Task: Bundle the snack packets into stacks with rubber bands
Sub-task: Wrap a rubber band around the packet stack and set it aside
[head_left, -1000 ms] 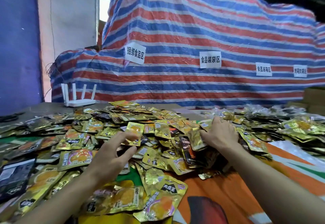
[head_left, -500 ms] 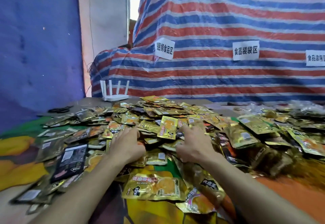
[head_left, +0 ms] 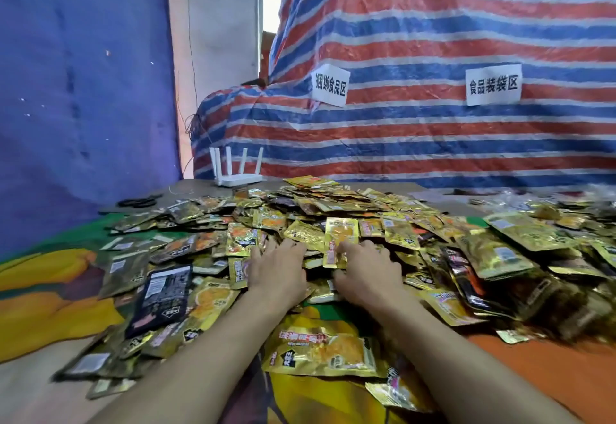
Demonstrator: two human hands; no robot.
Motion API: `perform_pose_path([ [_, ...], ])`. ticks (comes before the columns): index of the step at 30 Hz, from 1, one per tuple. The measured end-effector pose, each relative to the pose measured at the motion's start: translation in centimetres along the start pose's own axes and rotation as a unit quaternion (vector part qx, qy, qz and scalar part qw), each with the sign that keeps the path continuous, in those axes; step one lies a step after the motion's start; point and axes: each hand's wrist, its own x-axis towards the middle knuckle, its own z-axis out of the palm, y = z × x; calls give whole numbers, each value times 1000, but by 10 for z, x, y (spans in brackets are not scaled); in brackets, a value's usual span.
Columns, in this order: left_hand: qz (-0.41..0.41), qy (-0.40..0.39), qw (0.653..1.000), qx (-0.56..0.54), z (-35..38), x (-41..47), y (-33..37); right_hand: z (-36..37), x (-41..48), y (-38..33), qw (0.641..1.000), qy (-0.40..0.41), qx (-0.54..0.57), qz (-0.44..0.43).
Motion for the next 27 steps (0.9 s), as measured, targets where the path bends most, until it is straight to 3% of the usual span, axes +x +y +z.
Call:
perform_pose_path([
  [8, 11, 107, 994, 13, -1, -4, 5, -9, -16, 0, 991, 103, 79, -32],
  [12, 48, 146, 987, -54, -1, -4, 2, -15, -20, 5, 979, 116, 166, -39],
  [19, 39, 162, 970, -179, -14, -3, -4, -23, -15, 23, 917, 110, 383, 10],
  [27, 57, 302, 908, -284, -33, -5, -3, -18, -12, 26, 942, 106, 318, 33],
])
